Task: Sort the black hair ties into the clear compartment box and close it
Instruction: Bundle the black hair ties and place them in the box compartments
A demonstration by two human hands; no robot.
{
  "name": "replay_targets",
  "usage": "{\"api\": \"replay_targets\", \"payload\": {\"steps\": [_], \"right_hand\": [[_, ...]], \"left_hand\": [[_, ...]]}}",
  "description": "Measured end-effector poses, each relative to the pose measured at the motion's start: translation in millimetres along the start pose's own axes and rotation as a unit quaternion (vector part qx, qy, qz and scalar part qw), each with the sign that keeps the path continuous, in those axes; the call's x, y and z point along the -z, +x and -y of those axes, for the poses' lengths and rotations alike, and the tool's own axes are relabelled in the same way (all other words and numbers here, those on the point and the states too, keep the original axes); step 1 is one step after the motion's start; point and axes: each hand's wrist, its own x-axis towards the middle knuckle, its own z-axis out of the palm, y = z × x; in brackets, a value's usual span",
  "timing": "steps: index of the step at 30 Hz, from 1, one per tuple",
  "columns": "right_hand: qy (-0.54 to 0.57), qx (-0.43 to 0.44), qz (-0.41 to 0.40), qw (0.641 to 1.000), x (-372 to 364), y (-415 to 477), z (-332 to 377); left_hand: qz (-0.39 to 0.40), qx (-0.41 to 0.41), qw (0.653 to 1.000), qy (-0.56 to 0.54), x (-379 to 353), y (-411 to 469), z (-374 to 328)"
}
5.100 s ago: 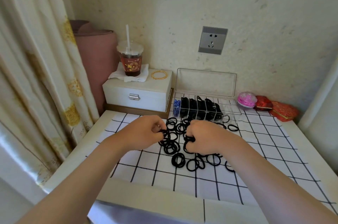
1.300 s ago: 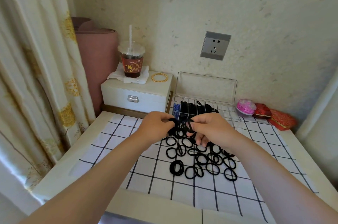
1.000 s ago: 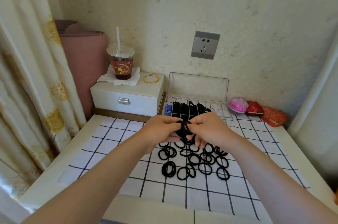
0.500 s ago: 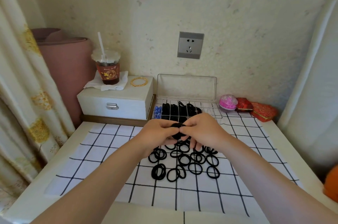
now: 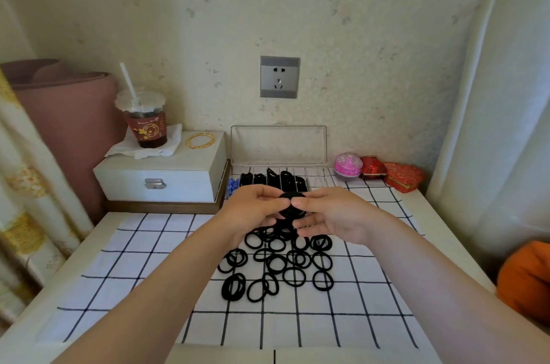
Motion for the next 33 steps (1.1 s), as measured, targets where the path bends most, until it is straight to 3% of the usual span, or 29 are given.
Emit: {"api": "replay_targets", "payload": {"steps": [10, 16, 20, 26, 30, 33], "right_hand": [[0.022, -0.049, 0.003, 0.999, 20.1, -9.6, 1.7], [0.016, -0.021, -0.074, 0.997, 28.0, 3.4, 8.6], [-0.001, 0.042, -0.187, 0.981, 33.0, 24.2, 22.4], [-0.216, 0.128, -0.323, 0.913, 41.4, 64.1, 23.4], [-0.404, 0.127, -0.334, 0.842, 38.0, 81.4, 20.7], [-0.511, 0.084, -0.324, 0.792, 35.9, 90.0, 22.1]], "left_hand": [[0.013, -0.037, 0.998, 0.058, -23.8, 8.6, -2.6], [0.045, -0.066, 0.988, 0.129, -22.6, 21.4, -13.9], [-0.039, -0.127, 0.969, 0.211, -10.2, 46.6, -18.0], [-0.050, -0.204, 0.909, 0.360, -8.0, 80.2, -5.4], [-0.052, -0.232, 0.845, 0.478, -12.7, 95.3, 5.9], [-0.048, -0.240, 0.838, 0.487, -13.0, 100.0, 11.3]]}}
